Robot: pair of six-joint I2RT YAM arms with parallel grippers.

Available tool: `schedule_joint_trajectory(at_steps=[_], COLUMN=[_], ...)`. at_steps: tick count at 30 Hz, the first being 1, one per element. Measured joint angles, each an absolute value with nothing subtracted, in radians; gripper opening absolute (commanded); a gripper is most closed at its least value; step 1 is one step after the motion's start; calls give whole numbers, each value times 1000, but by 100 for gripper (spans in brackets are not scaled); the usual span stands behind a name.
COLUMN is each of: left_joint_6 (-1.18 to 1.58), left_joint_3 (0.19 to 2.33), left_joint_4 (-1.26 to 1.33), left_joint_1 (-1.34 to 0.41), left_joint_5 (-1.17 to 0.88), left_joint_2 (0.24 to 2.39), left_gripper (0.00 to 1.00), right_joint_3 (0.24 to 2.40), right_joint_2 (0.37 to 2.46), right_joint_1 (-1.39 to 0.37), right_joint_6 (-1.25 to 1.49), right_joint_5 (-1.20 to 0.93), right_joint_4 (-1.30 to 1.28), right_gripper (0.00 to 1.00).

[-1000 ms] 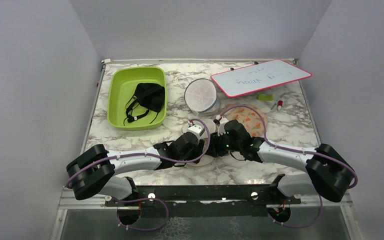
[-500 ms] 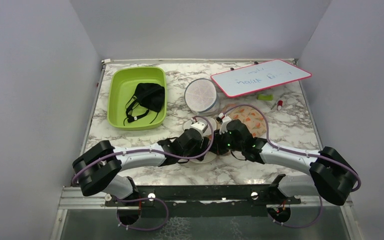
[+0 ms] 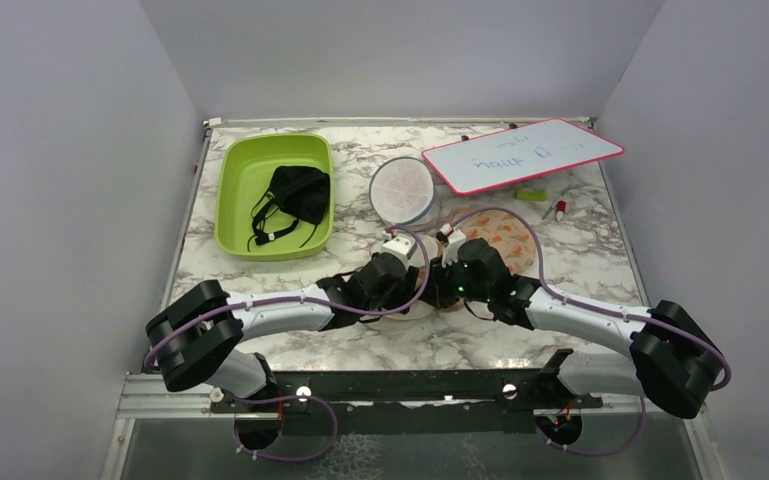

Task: Unzip the laundry bag and remove the bra
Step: Pick up the bra from the laundry bag.

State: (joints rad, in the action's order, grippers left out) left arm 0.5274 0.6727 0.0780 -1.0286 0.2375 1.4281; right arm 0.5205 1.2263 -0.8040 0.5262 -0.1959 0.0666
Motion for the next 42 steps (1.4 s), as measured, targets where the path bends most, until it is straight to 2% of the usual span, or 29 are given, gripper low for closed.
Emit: schedule_joint_trajectory(at_steps=[14,19,23,27,36,42], left_joint_6=[525,515,495,483,480,484], left_joint_3=[669,677,710,710,657,620], left_joint_4=[141,166,154,148,119,75], left_joint_1=[-1013,-1012,-1014,-1014,-1014,-1013], left_joint_5=[247,253,286,305,315,316], left_joint_2=[1495,1559,1599,1603,1527,1450], left_gripper=[75,75,63,39,0,0], right_joint_3=[507,508,508,508,508,505], right_joint_2=[1222,1230,1223,1207,1203,1204], right_joint_1=[-804,-804,-803,-803,-804,-804], right_joint_6=[526,521,518,517,494,477], right_joint_5=[-200,-199,-190,-190,-191,-175], right_joint_4=[39,1,-12,-13,-22,-39], right_gripper=[1,1,1,1,1,1])
